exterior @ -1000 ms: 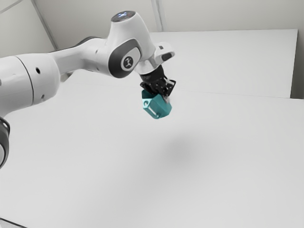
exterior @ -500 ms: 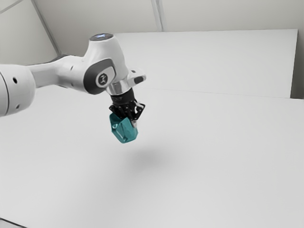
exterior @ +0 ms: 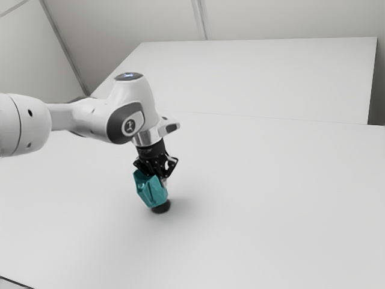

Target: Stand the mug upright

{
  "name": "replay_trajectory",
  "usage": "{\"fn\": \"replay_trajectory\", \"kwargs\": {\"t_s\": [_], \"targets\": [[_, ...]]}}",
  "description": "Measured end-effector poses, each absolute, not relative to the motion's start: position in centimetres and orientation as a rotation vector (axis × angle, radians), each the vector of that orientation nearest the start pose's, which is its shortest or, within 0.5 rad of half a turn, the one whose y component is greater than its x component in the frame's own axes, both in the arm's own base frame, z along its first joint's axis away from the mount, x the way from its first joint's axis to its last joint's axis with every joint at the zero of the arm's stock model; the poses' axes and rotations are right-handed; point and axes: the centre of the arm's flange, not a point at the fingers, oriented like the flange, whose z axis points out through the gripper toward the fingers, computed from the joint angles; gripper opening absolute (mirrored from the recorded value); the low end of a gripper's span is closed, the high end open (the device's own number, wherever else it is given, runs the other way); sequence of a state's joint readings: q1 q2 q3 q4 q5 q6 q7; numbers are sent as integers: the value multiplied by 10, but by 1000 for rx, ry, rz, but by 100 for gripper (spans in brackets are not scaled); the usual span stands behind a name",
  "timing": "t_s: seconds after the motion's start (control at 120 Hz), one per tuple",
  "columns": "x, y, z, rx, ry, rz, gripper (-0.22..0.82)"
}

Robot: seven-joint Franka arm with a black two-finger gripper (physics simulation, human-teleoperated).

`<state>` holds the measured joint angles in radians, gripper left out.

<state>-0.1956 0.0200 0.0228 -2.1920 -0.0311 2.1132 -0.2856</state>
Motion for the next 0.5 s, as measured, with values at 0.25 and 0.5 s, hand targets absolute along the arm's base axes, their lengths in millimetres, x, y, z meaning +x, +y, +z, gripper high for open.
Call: {"fn": "replay_trajectory", "kwargs": {"t_s": [0.25,0.5], "targets": [[517,-105,346,-3135,-194,180,-17],[518,-101,339,-3134,-217,177,-17]]}}
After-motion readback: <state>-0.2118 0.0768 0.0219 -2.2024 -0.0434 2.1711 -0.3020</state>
